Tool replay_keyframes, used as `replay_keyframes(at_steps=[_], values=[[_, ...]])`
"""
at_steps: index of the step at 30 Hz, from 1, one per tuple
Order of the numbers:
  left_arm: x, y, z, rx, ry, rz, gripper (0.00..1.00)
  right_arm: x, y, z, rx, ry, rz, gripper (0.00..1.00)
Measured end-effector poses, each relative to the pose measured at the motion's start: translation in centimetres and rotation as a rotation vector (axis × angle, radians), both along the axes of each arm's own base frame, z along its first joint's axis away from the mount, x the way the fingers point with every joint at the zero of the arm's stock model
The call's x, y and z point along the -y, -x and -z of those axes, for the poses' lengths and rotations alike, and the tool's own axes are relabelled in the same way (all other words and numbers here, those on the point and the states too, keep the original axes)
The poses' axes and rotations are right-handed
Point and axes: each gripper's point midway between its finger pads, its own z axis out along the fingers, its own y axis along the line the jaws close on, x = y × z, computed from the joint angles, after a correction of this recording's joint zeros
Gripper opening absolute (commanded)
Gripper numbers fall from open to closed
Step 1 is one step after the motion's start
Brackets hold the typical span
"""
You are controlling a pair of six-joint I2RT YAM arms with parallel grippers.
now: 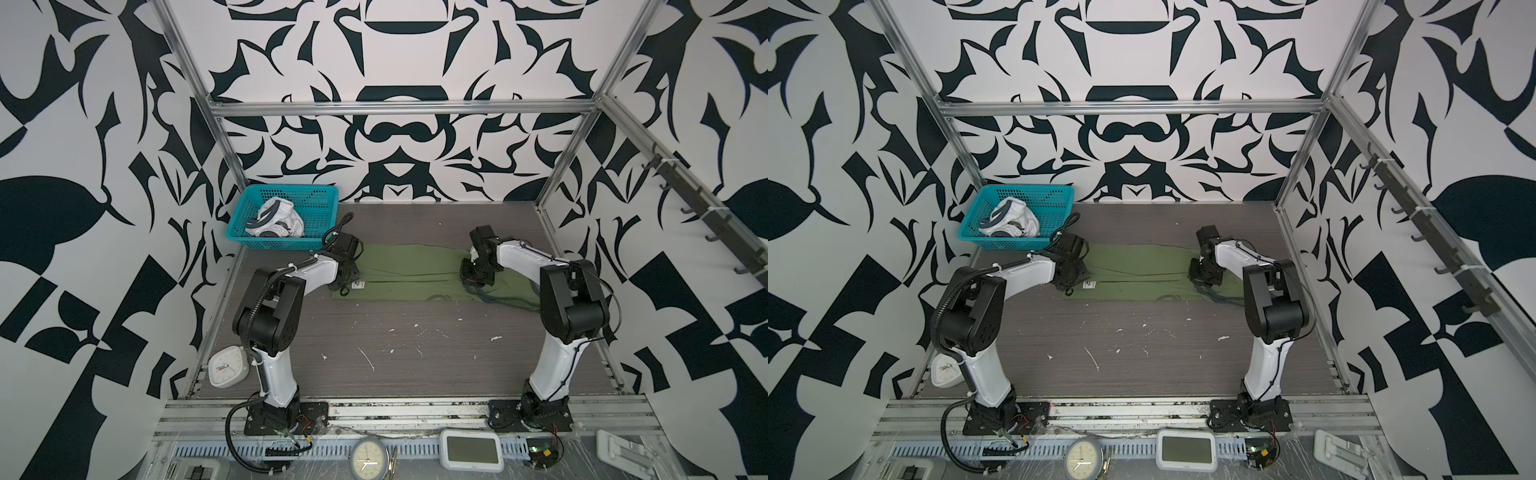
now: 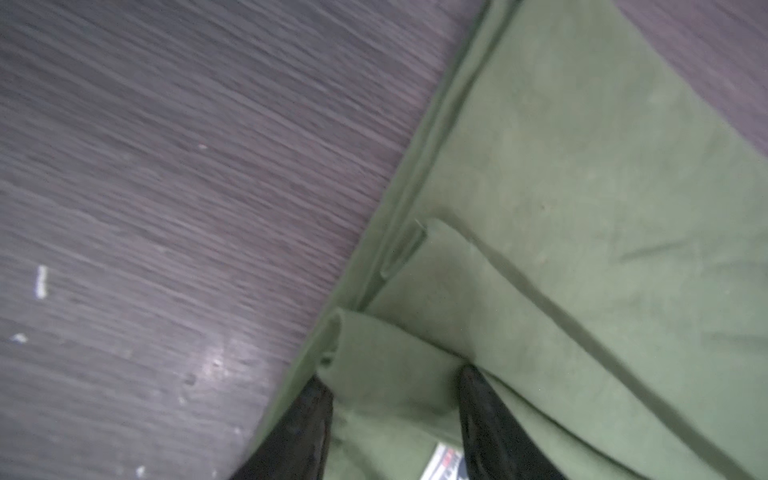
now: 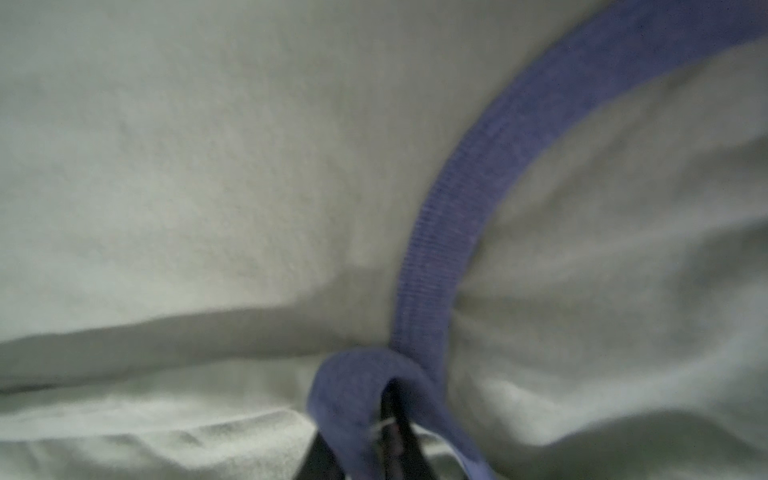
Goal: Fold and stack tank tops
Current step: Smooth out the tank top at the center of the table.
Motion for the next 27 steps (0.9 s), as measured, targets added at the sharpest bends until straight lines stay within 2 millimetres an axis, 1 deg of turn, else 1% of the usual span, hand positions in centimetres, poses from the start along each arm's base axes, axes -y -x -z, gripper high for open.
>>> replay_keyframes(at_steps=[3, 5, 7, 8, 11, 13, 14, 16, 18, 19, 22, 23, 25, 27], values=[[-0.7, -0.1, 0.1, -0.006, -0.005, -0.013, 0.56, 0.3, -0.2, -0.5, 0.010, 0.014, -0.001, 0.44], [-0.8, 0.0, 0.1, -0.008, -0.008, -0.015, 0.58, 0.9, 0.0, -1.3, 0.018, 0.034, 0.003, 0.51], [-0.8, 0.1, -0.1, -0.009, -0.011, -0.011, 0.59, 1.5, 0.1, -2.7, 0.044, 0.039, 0.012, 0.58], [-0.7, 0.2, -0.4, -0.006, -0.011, -0.006, 0.59, 1.8, 0.2, -3.5, 0.063, 0.035, 0.019, 0.60], [0.3, 0.7, -2.0, 0.026, 0.000, 0.020, 0.60, 3.3, 1.0, -6.1, 0.123, 0.017, 0.057, 0.62], [1.8, 1.1, -3.1, 0.051, 0.015, 0.056, 0.61, 5.0, 2.0, -7.2, 0.148, 0.011, 0.111, 0.62], [2.5, 1.2, -3.4, 0.060, 0.022, 0.074, 0.61, 5.8, 2.5, -7.4, 0.152, 0.009, 0.137, 0.62], [3.9, 1.5, -3.6, 0.066, 0.038, 0.115, 0.61, 8.1, 4.0, -7.3, 0.144, 0.007, 0.218, 0.62], [5.0, 1.9, -3.1, 0.053, 0.052, 0.147, 0.61, 10.5, 5.5, -6.6, 0.126, 0.009, 0.305, 0.62], [5.5, 1.9, -2.5, 0.042, 0.057, 0.160, 0.61, 12.0, 6.4, -6.1, 0.112, 0.011, 0.363, 0.62], [6.0, 1.6, -0.6, 0.005, 0.060, 0.174, 0.61, 15.4, 8.6, -4.8, 0.071, 0.015, 0.504, 0.62], [6.0, 1.5, -0.1, -0.005, 0.060, 0.178, 0.61, 16.0, 9.0, -4.5, 0.063, 0.015, 0.535, 0.62], [6.4, 0.9, -0.2, 0.011, 0.069, 0.185, 0.62, 17.0, 9.7, -3.9, 0.051, 0.011, 0.588, 0.63], [6.5, 0.7, -0.1, 0.016, 0.070, 0.188, 0.62, 17.7, 10.1, -3.3, 0.051, -0.004, 0.637, 0.63]])
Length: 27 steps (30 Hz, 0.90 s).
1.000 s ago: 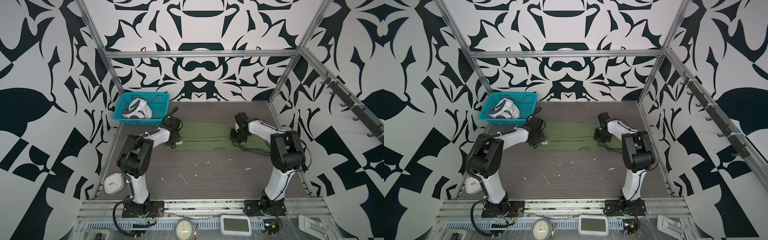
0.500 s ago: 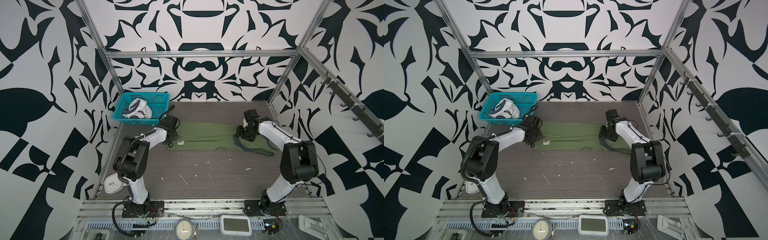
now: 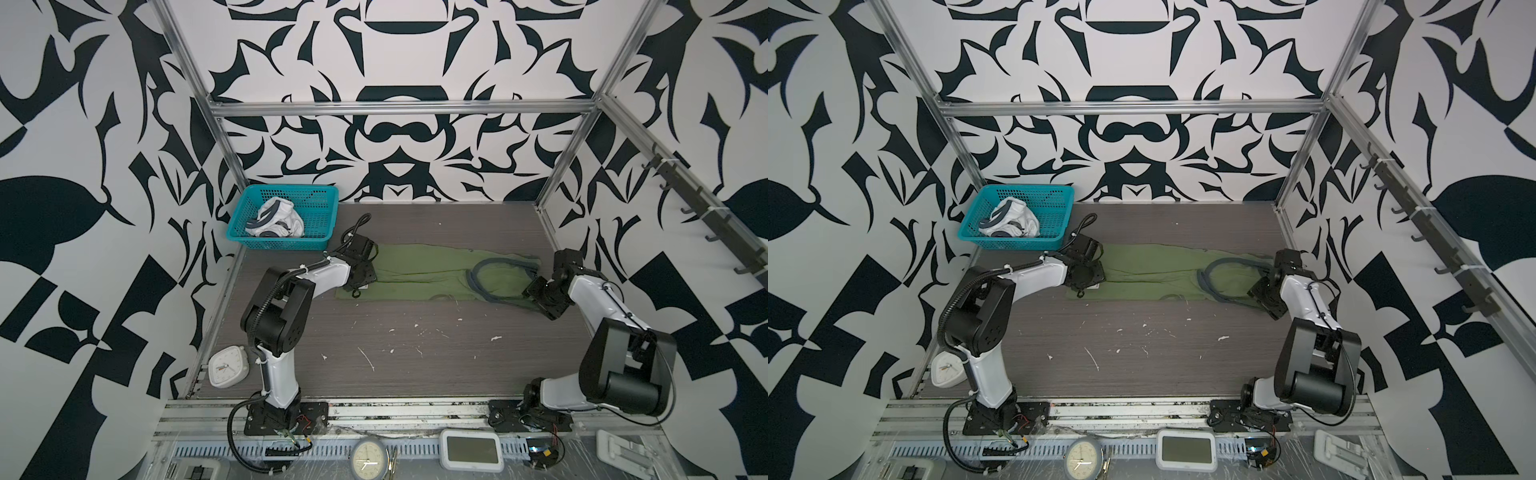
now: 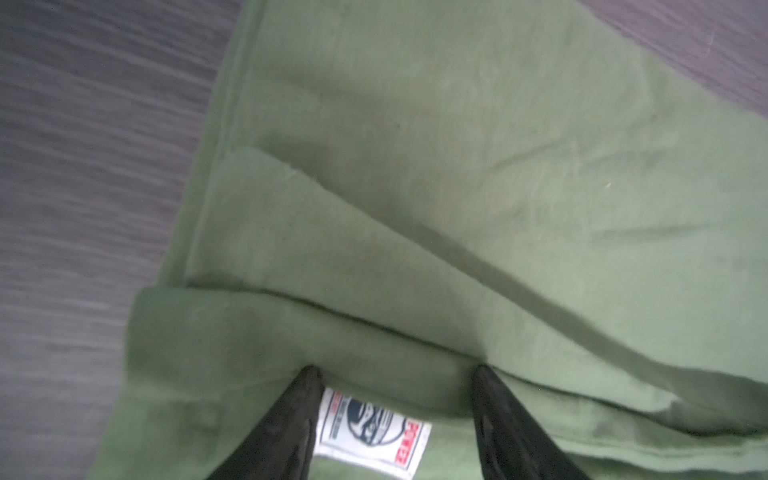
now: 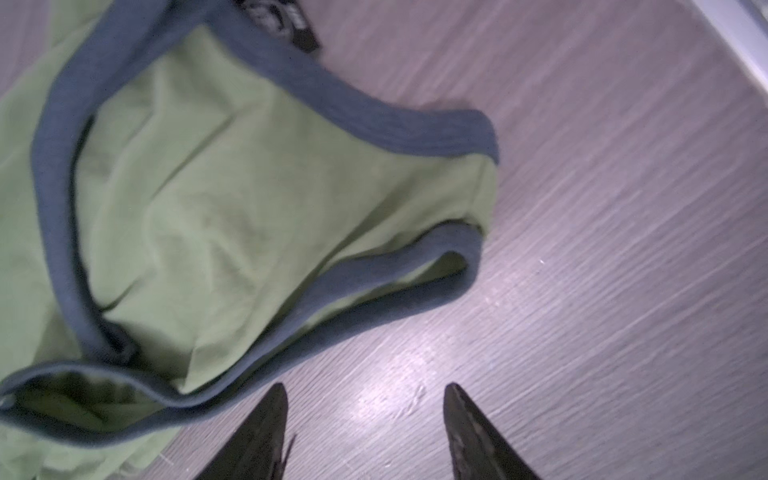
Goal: Fold and stack tank tops
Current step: Smooth out the tank top at the center of the table.
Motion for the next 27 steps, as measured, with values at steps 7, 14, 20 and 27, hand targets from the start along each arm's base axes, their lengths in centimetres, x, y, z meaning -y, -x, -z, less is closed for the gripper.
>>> replay_keyframes(at_steps=[7, 14, 20, 27], values=[[-0.7, -1.1, 0.0, 0.037, 0.026, -0.027, 0.63, 1.4, -0.2, 2.4, 0.043, -0.072, 0.150, 0.63], [-1.6, -1.3, -0.1, 0.081, 0.072, -0.067, 0.63, 1.7, -1.4, 4.0, 0.047, -0.102, 0.198, 0.51], [-1.7, -1.1, -0.1, 0.106, 0.096, -0.081, 0.63, 2.0, -2.0, 4.3, 0.058, -0.103, 0.214, 0.40], [-1.9, -1.1, -0.1, 0.113, 0.100, -0.088, 0.63, 2.3, -2.5, 4.6, 0.045, -0.096, 0.213, 0.17]])
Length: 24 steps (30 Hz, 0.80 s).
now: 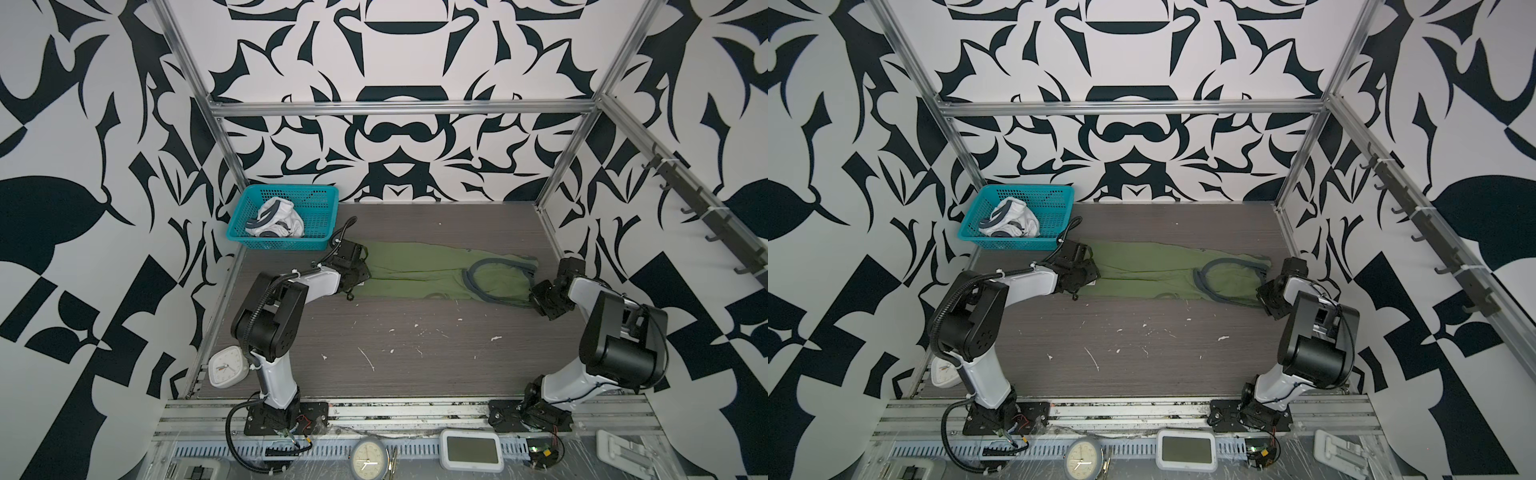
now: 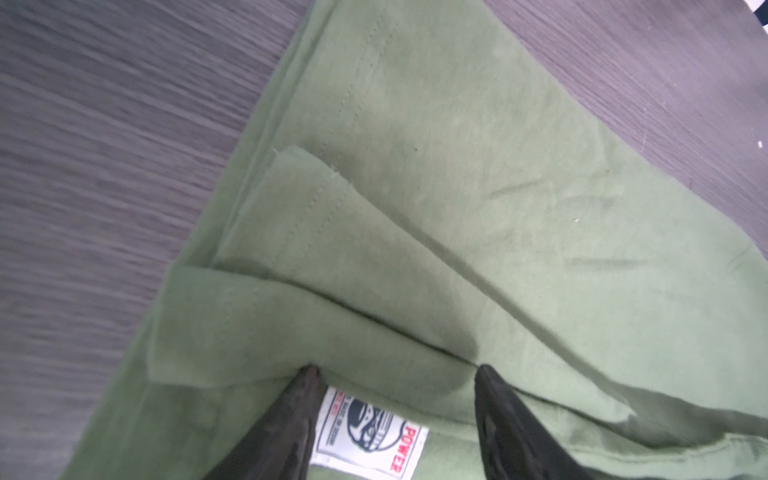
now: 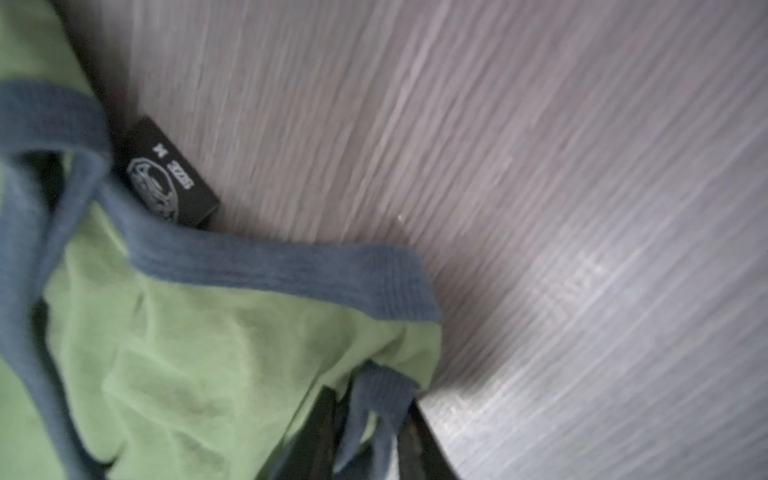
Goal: Fold and stack tank tops
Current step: Smooth out the tank top at the center of the table.
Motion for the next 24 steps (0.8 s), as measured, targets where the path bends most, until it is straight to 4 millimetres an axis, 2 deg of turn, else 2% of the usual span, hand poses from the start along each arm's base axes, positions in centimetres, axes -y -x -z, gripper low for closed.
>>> replay_keyframes(at_steps=[3, 6, 10, 18, 24], values=[[-0.2, 0.1, 0.0, 0.001, -0.005, -0.007, 0.63, 0.2, 0.4, -0.1, -0.025, 0.012, -0.006, 0.09], [-0.4, 0.2, 0.0, 0.003, -0.013, -0.013, 0.63, 0.4, 0.3, -0.9, -0.042, 0.025, -0.024, 0.08], [-0.5, 0.2, 0.0, 0.003, -0.014, -0.014, 0.62, 1.0, -0.8, -1.9, -0.047, 0.038, -0.045, 0.08], [-0.7, 0.4, 0.1, 0.005, -0.021, -0.017, 0.62, 1.1, -1.2, -1.5, -0.122, 0.015, -0.075, 0.10], [-0.8, 0.5, 0.1, 0.008, -0.025, -0.021, 0.62, 1.7, -3.2, -1.9, -0.148, 0.008, -0.092, 0.12]])
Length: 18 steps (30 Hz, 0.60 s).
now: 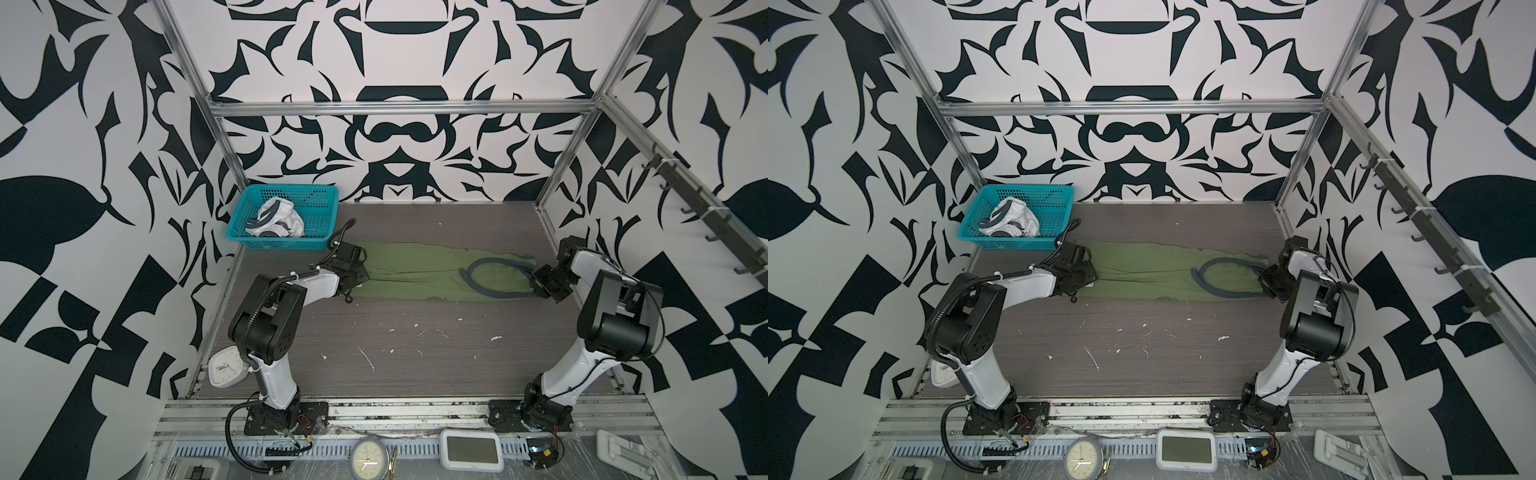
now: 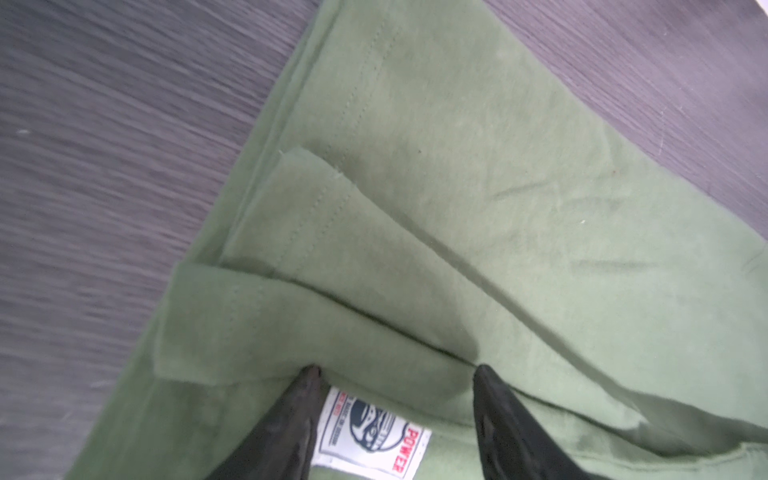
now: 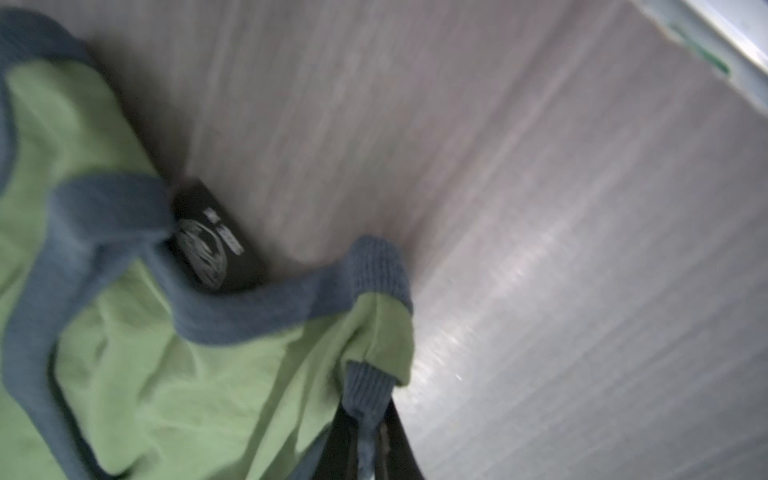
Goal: Fold and stack tank tops
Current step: Smooth out the tank top at the center of the table.
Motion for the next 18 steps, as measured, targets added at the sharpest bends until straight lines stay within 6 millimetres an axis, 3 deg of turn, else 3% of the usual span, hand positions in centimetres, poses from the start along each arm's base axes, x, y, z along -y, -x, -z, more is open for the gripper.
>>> replay_keyframes(at_steps=[8, 14, 17, 18], values=[[0.0, 0.0, 0.0, 0.010, 0.004, 0.000, 0.62, 0.5, -0.9, 0.7, -0.044, 0.000, -0.008, 0.21], [-0.1, 0.2, -0.1, 0.010, 0.003, 0.000, 0.64, 1.0, -0.6, 1.8, -0.087, 0.021, -0.014, 0.40], [-0.2, 0.5, -0.1, 0.003, -0.001, 0.003, 0.65, 1.2, -0.5, 1.3, -0.088, 0.052, -0.024, 0.64], [-0.3, 0.6, -0.1, -0.001, -0.003, 0.004, 0.64, 1.3, -0.5, 0.7, -0.080, 0.067, -0.021, 0.81]])
